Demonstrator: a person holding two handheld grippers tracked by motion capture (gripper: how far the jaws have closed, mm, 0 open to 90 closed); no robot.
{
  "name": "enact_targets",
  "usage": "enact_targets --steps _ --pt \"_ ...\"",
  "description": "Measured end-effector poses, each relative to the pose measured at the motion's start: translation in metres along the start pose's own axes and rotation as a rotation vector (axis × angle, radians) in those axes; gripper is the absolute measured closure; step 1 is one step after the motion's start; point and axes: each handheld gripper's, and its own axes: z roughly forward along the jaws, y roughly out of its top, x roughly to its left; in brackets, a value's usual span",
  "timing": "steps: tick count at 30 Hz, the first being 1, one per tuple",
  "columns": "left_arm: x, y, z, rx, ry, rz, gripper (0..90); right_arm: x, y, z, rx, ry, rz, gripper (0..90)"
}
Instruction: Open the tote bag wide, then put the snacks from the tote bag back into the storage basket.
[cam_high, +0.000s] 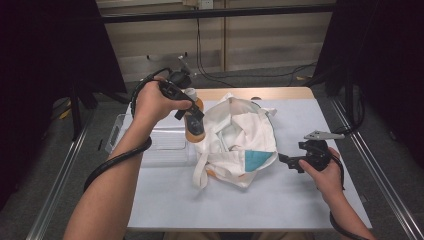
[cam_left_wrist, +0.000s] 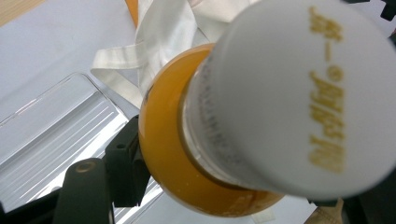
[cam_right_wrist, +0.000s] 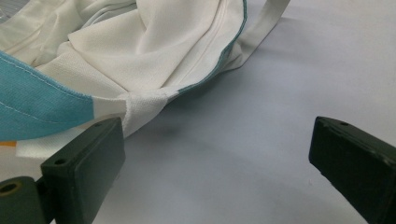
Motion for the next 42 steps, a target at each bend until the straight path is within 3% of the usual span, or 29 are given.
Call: enact_targets --steps 8,13,35,42 --pt "0.007 -0.002 -0.006 -0.005 -0.005 -0.012 30.4 -0.001 -0.001 -0.003 -0.003 -0.005 0.009 3.4" --pt "0.009 -0.003 -0.009 -0.019 0.008 -0.02 30.4 -0.002 -0.003 -0.004 0.003 -0.01 0.005 3.4" --pt "0.024 -0.014 -0.013 -0.003 0.037 -0.052 30.3 -0.003 -0.002 -0.003 0.0 -0.007 0.007 3.4" --pt "0.025 -0.016 -0.013 -0.022 0.049 -0.069 30.3 -0.004 -0.002 -0.003 0.002 -0.004 0.008 3.3"
